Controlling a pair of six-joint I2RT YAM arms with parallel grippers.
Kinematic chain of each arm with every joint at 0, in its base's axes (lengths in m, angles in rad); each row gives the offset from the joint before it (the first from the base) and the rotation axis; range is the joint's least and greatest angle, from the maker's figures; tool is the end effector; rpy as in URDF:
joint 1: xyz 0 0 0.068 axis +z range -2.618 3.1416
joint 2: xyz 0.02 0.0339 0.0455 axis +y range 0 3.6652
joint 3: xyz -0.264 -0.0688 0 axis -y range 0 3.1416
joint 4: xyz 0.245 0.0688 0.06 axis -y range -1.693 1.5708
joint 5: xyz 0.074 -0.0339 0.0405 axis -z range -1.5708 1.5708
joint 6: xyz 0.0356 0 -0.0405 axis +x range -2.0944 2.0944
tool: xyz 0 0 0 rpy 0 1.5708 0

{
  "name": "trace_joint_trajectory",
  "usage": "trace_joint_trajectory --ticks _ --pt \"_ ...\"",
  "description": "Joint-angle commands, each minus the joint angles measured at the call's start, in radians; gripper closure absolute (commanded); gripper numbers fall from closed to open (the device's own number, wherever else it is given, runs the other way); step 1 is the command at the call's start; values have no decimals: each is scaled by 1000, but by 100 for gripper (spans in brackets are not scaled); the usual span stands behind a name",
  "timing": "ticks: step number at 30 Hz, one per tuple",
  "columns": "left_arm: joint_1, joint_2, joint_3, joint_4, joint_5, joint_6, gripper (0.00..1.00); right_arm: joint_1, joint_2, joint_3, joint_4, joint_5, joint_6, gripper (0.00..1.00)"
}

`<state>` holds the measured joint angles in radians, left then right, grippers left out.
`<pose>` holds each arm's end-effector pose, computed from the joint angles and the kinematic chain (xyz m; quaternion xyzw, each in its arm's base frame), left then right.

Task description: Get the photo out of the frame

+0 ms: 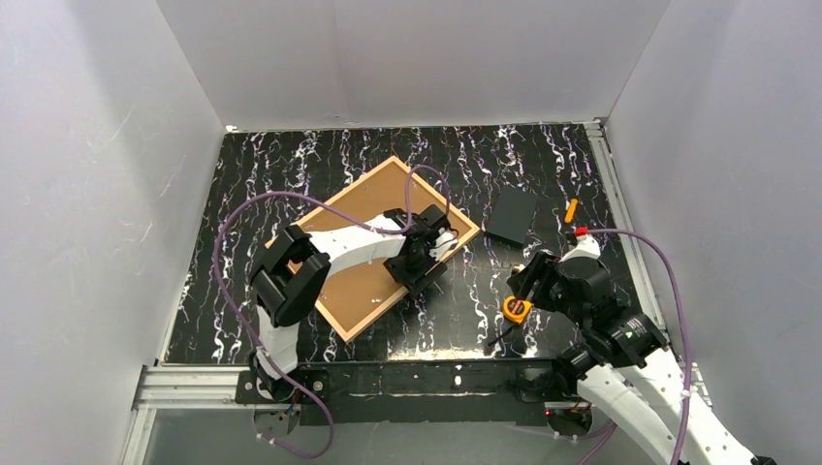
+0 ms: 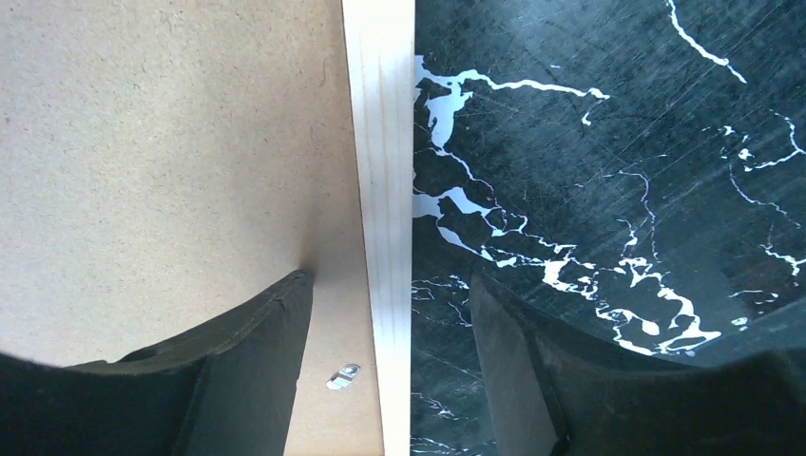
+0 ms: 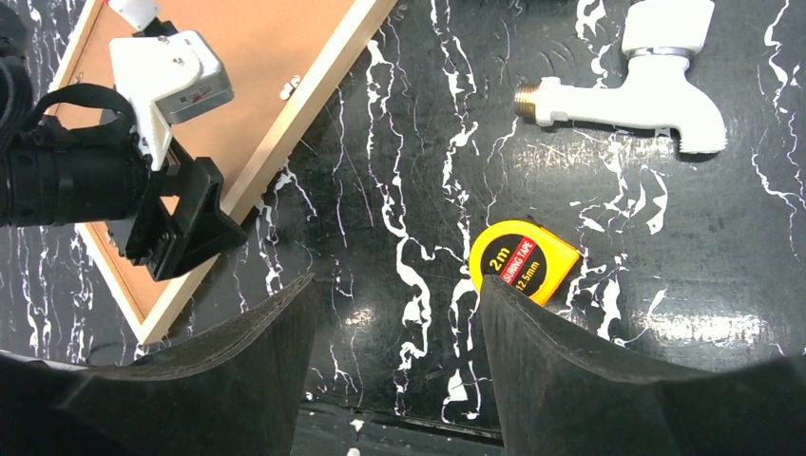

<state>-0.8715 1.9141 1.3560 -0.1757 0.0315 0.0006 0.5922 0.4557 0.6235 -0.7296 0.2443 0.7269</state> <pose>0.2758 -0.3297 0.2099 0.3917 0.8254 -0.1844 0.3623 0.0930 0.0522 0.2719 0.1172 0.8630 0.2097 0.4445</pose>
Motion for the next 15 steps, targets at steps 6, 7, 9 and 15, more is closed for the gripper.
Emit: trace_joint_trajectory --ticks 6,7,9,15 --pt "-46 -13 -73 5 -138 -30 53 4 -67 -24 -2 31 40 26" --pt "-54 -17 -81 10 -152 -31 57 4 -72 -22 -8 35 41 26" --pt "-68 -24 -95 20 -176 -36 65 4 -79 -23 -8 39 44 24" --pt "-87 -41 -132 40 -216 -65 94 5 -83 -27 -5 39 48 12"
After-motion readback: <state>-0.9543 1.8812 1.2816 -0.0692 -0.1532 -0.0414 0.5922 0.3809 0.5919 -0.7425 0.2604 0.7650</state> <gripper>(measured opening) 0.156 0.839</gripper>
